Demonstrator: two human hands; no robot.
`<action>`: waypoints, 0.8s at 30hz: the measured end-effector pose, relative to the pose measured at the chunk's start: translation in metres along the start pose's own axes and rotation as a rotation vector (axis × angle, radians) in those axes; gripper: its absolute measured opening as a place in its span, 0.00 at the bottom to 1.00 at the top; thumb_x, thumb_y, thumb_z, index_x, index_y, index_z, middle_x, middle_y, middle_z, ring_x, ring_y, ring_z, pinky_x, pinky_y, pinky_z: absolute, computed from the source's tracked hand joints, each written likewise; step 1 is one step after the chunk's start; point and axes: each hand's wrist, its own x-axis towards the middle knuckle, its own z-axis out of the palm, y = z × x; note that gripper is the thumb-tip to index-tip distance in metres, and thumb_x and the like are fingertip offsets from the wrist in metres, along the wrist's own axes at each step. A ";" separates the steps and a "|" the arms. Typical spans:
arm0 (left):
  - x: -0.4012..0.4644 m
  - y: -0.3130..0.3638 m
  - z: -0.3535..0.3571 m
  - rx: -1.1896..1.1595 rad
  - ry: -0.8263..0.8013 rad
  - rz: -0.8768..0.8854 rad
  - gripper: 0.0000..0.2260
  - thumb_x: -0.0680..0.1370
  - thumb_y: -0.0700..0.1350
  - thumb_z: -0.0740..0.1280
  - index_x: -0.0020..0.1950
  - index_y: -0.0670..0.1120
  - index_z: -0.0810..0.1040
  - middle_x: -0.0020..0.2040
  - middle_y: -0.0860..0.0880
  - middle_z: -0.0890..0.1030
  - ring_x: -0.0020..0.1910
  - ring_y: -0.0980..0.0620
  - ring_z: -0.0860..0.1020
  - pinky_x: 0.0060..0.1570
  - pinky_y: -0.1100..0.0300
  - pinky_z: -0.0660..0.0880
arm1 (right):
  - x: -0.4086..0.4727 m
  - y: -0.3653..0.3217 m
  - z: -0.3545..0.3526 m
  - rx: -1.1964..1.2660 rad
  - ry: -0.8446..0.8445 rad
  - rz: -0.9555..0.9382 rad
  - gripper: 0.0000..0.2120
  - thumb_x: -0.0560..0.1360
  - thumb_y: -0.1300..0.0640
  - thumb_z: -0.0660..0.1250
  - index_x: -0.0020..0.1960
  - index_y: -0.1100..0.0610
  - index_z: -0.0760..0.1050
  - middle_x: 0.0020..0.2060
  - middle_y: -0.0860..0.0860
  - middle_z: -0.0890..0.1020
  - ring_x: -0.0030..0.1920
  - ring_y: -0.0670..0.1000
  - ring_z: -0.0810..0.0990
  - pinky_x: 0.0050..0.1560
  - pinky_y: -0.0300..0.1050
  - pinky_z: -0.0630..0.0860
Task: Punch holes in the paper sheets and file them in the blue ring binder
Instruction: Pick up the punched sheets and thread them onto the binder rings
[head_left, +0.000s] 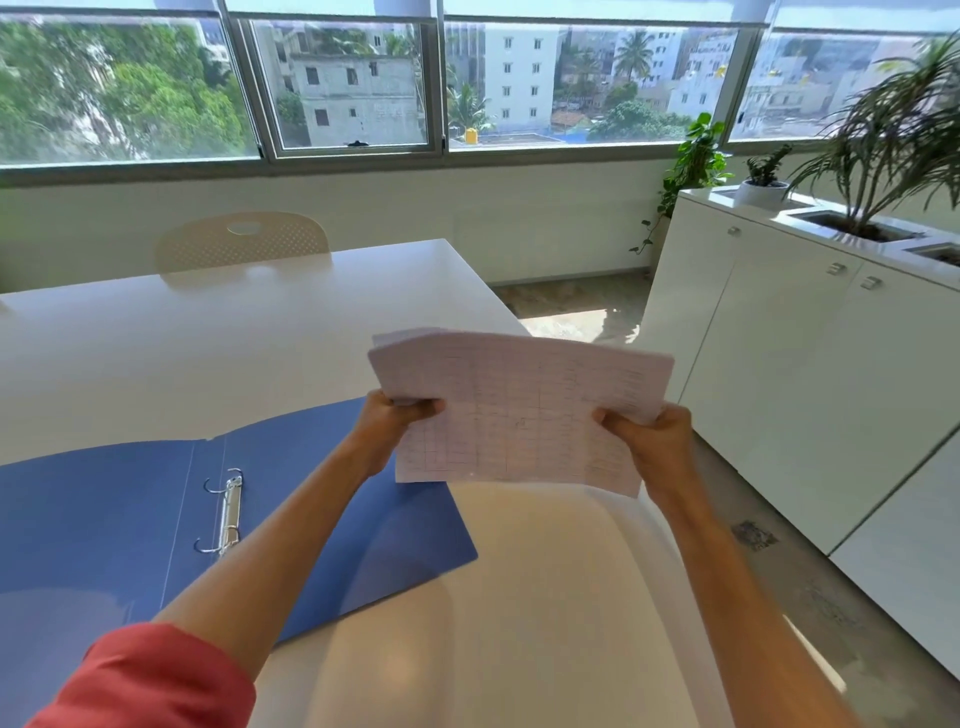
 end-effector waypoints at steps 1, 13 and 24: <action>0.000 0.003 -0.001 0.009 0.004 0.005 0.15 0.60 0.47 0.79 0.44 0.47 0.84 0.46 0.47 0.85 0.51 0.42 0.81 0.55 0.38 0.76 | 0.001 -0.002 0.000 -0.007 -0.005 -0.001 0.14 0.68 0.69 0.74 0.42 0.49 0.83 0.36 0.44 0.86 0.39 0.46 0.85 0.45 0.49 0.83; -0.001 0.080 -0.031 0.150 -0.077 0.077 0.15 0.62 0.41 0.76 0.47 0.42 0.84 0.48 0.43 0.85 0.49 0.44 0.83 0.51 0.48 0.79 | 0.015 -0.091 -0.007 -0.626 -0.060 -0.273 0.18 0.66 0.56 0.77 0.55 0.49 0.81 0.45 0.49 0.83 0.44 0.51 0.80 0.47 0.43 0.75; -0.025 0.098 -0.057 0.290 -0.115 0.047 0.18 0.63 0.41 0.75 0.52 0.39 0.83 0.51 0.41 0.84 0.51 0.42 0.82 0.54 0.47 0.79 | 0.005 -0.131 0.069 -1.056 -0.427 -0.397 0.18 0.62 0.41 0.70 0.49 0.45 0.81 0.41 0.44 0.84 0.42 0.49 0.82 0.46 0.49 0.80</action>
